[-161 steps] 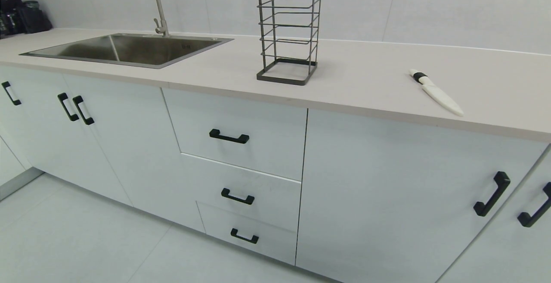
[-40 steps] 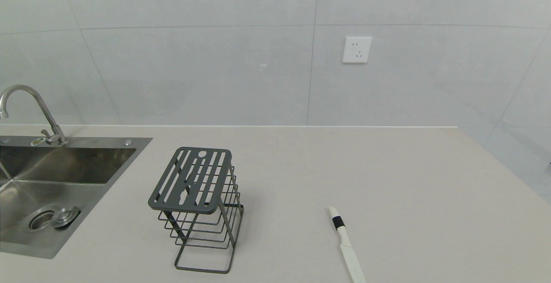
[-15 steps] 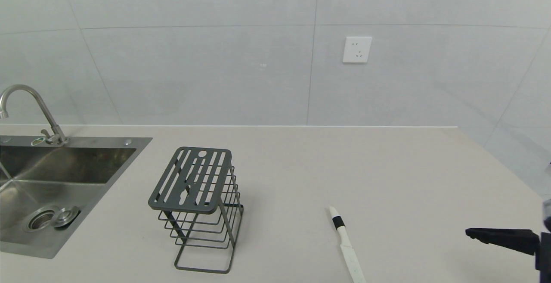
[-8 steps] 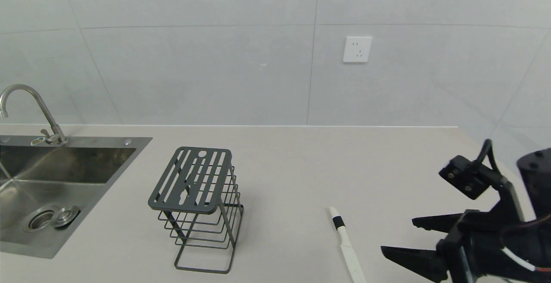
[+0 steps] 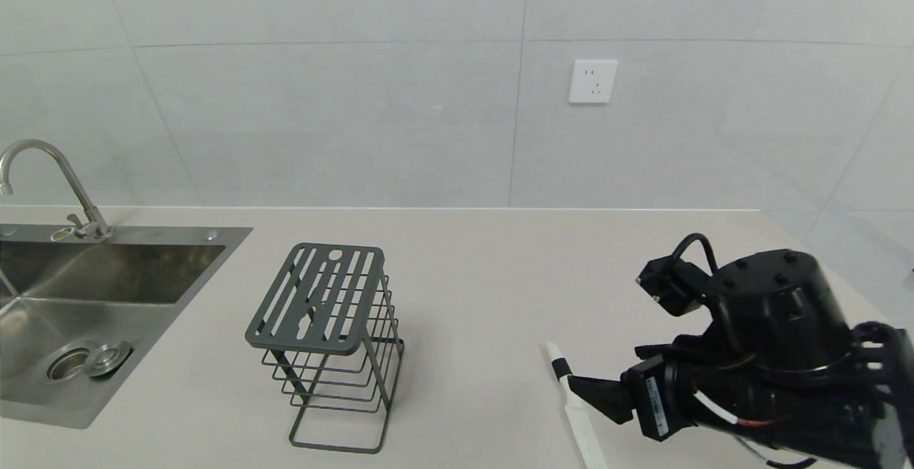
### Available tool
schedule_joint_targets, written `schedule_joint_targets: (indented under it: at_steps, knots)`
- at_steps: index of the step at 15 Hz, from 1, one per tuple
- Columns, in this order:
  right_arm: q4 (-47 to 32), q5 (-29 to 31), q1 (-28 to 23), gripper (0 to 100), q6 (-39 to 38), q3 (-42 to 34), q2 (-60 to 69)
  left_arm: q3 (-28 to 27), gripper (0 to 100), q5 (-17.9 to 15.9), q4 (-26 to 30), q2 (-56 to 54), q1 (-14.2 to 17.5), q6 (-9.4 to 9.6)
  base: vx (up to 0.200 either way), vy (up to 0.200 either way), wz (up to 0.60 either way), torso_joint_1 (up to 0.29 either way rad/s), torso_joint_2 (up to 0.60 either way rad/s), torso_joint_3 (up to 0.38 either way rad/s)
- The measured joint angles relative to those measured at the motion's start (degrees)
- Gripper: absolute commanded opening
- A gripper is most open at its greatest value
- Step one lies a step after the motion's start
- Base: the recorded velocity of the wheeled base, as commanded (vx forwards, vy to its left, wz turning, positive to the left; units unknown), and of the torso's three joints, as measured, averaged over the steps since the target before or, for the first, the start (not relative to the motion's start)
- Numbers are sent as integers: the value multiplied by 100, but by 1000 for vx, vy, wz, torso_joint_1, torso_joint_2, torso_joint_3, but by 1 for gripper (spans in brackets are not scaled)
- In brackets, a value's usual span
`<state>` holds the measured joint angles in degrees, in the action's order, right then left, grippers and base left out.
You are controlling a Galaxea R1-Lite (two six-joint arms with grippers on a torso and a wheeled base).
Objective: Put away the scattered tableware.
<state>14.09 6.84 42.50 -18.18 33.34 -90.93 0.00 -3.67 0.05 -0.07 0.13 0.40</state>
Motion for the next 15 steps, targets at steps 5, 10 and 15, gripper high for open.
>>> schedule_joint_targets:
  at_steps: [5,10,15]
  knots:
    - [238,807,249,100,-391,-55,-1143,0,100,0,-5,0,2,6,0,0,0,0,0,0]
    - [249,889,201,100,-451,-30,-1610,0,100,0,0,0,2,13,0,0,0,0,0,0]
    - [262,897,323,100,-429,94,-2007,0,100,-2,5,0,2,13,0,0,0,0,0,0]
